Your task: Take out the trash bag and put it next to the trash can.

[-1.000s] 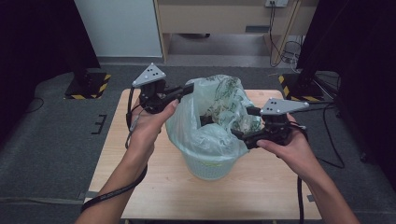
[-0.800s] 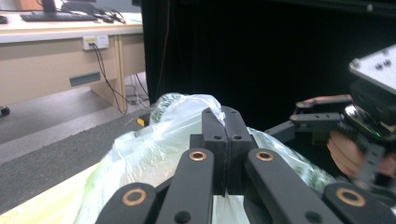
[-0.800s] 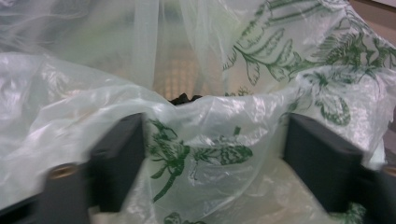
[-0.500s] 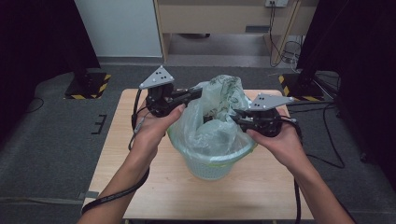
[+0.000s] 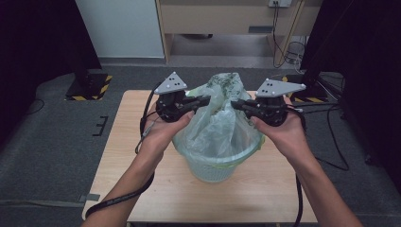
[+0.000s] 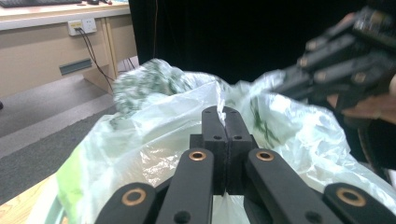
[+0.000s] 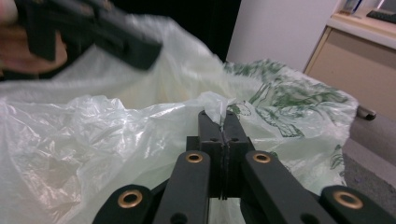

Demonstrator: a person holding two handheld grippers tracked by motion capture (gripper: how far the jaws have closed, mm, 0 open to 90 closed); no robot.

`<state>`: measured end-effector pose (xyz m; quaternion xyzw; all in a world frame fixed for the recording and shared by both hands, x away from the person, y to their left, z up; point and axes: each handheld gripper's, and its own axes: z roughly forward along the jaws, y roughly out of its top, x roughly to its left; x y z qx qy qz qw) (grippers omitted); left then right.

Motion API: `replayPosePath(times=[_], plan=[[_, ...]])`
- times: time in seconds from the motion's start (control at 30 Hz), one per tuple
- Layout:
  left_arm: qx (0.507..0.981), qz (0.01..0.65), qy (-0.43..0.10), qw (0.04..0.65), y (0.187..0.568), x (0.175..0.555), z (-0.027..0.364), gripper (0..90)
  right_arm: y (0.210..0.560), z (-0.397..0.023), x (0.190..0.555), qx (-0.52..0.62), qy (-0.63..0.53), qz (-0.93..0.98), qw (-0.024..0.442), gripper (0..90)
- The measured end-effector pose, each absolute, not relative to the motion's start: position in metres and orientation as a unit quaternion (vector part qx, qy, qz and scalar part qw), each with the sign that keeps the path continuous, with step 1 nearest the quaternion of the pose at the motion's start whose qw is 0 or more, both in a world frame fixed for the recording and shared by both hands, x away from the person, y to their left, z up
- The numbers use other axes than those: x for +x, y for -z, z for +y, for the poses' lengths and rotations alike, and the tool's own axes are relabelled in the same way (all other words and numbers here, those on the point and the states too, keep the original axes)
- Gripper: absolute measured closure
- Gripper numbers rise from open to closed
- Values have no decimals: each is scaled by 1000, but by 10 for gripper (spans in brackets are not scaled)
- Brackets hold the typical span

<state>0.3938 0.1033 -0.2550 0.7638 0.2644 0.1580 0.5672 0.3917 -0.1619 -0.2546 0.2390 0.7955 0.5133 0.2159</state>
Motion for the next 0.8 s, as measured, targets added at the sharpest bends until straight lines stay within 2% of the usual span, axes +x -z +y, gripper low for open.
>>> replayPosePath(times=[0.3, 0.47, 0.8], plan=[[770, 255, -145, 566, 260, 396, 97, 898, 234, -154, 393, 228, -551, 775, 209, 900], [762, 255, -119, 582, 263, 399, 97, 898, 243, -146, 399, 225, -551, 780, 192, 885], [756, 262, -123, 587, 260, 401, 104, 898, 257, -135, 402, 210, -550, 789, 174, 489]])
